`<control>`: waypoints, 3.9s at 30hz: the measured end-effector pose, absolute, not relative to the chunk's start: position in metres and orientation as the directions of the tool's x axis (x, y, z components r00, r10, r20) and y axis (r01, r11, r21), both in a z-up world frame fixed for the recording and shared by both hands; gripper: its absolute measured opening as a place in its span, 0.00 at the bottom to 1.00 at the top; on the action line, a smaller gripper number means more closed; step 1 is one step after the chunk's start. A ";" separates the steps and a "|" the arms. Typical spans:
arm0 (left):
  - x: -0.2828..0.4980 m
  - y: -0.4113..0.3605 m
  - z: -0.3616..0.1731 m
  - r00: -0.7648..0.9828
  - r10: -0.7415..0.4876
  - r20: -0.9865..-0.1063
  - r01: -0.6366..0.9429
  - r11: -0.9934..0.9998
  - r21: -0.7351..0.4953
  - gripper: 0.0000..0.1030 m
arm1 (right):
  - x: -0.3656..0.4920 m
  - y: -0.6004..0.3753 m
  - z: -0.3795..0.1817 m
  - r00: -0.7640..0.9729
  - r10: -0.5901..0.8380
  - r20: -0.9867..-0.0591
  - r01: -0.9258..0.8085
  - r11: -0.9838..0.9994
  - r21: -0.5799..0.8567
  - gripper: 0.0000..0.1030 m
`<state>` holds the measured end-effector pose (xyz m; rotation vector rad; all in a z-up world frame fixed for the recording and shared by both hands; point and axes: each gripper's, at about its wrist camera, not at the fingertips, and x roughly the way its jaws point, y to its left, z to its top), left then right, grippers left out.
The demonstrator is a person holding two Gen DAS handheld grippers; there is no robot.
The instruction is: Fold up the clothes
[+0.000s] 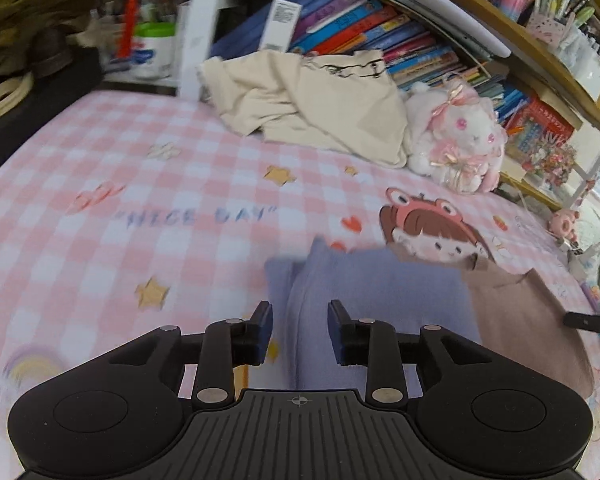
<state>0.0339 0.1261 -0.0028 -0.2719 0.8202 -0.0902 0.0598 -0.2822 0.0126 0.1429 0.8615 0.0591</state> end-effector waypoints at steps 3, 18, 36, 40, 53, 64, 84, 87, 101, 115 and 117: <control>0.013 0.120 -0.005 0.682 -0.150 -0.716 -0.073 0.960 -0.271 0.30 | 0.042 -0.290 0.012 0.640 0.115 -0.760 -0.013 0.990 0.139 0.41; -0.042 0.048 0.010 0.705 0.002 -0.709 -0.225 0.949 -0.221 0.51 | 0.015 -0.318 0.000 0.591 0.249 -0.767 -0.146 0.968 0.202 0.42; -0.082 0.032 0.000 0.647 0.092 -0.757 -0.495 0.806 -0.325 0.51 | 0.004 -0.338 -0.001 0.551 0.377 -0.745 -0.271 0.925 0.268 0.40; -0.080 0.028 0.000 0.649 0.112 -0.753 -0.510 0.798 -0.321 0.51 | 0.002 -0.339 0.000 0.551 0.390 -0.737 -0.274 0.920 0.282 0.40; -0.076 0.040 -0.012 0.630 0.057 -0.774 -0.549 0.738 -0.393 0.51 | 0.011 -0.339 -0.007 0.530 0.395 -0.751 -0.259 0.918 0.300 0.40; -0.071 0.086 -0.042 0.703 0.003 -0.711 -0.601 0.537 -0.592 0.50 | 0.028 -0.339 -0.023 0.466 0.417 -0.780 -0.191 0.908 0.372 0.34; -0.029 0.135 -0.038 0.709 -0.104 -0.698 -0.452 0.692 -0.562 0.17 | 0.035 -0.288 -0.022 0.511 0.288 -0.810 -0.055 0.951 0.303 0.26; -0.024 0.142 -0.036 0.695 -0.101 -0.712 -0.443 0.720 -0.534 0.17 | 0.036 -0.278 -0.022 0.515 0.279 -0.811 -0.048 0.953 0.298 0.28; -0.022 0.165 -0.032 0.671 -0.003 -0.741 -0.463 0.779 -0.422 0.56 | 0.036 -0.245 -0.022 0.523 0.262 -0.811 -0.094 0.963 0.251 0.31; -0.018 0.174 -0.038 0.719 0.029 -0.694 -0.563 0.609 -0.558 0.51 | 0.041 -0.245 -0.019 0.492 0.265 -0.830 -0.101 0.963 0.248 0.31; -0.019 0.174 -0.038 0.724 0.026 -0.690 -0.561 0.604 -0.566 0.51 | 0.041 -0.244 -0.019 0.490 0.263 -0.831 -0.109 0.964 0.241 0.31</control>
